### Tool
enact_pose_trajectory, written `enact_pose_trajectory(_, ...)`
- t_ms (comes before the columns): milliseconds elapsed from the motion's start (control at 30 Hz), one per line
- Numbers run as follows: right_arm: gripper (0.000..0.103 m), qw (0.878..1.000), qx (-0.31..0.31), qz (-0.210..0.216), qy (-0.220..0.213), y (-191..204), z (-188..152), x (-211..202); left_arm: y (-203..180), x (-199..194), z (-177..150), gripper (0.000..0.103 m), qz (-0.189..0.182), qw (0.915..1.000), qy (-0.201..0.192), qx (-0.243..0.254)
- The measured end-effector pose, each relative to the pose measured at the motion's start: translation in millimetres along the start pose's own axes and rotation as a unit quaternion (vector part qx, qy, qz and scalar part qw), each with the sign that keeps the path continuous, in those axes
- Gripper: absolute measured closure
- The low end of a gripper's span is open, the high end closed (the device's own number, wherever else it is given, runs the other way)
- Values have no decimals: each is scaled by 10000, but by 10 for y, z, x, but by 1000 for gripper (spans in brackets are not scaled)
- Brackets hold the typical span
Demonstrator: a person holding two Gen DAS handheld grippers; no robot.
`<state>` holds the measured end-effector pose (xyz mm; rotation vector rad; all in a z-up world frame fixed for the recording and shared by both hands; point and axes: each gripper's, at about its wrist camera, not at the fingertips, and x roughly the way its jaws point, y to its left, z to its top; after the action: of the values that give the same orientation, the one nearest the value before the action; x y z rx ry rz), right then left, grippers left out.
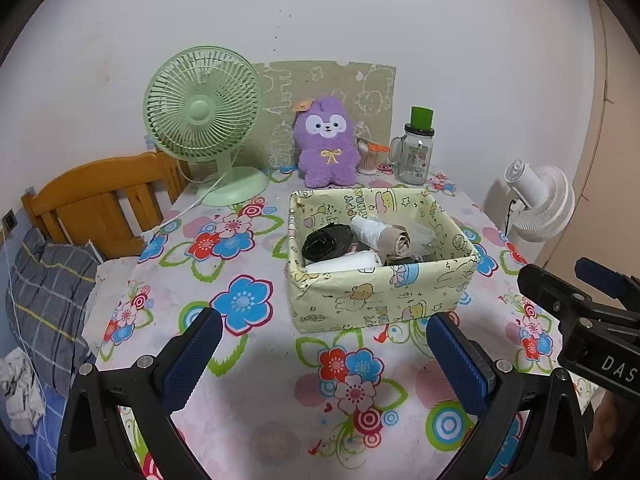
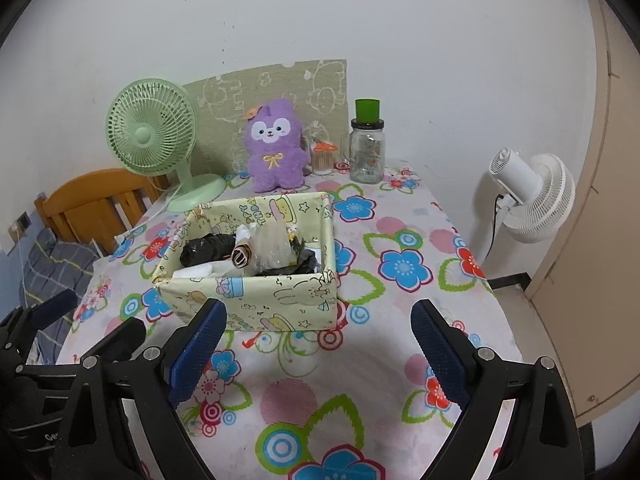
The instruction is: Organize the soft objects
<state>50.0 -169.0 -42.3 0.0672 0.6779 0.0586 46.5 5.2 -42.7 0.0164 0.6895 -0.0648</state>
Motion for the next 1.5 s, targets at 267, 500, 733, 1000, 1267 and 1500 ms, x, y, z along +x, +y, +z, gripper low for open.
enact_pose_trajectory(267,8,9999,-102,-37,-109,25,-61,-204,-1,-267,8,0,-92,9996,-250,44)
enact_pose_trajectory(500,8,9993,-215,-130,-283,67,-96,-419,-15,-461,-16,0,-93,9993,-370,33)
enact_pose_trajectory(733,8,9988,-294,-213,-321,76,-108,-558,-64,-610,-47,0,-25,9985,-522,143)
enact_pose_trajectory(1000,8,9983,-337,-262,-394,118,-93,-669,-43,-715,-39,0,-30,9984,-557,132)
enact_pose_trajectory(1267,8,9979,-407,-237,-439,185,-44,-690,4,-762,-12,0,41,9981,-602,92)
enact_pose_trajectory(1500,8,9979,-395,-123,-494,184,11,-724,7,-827,21,0,88,9972,-745,53)
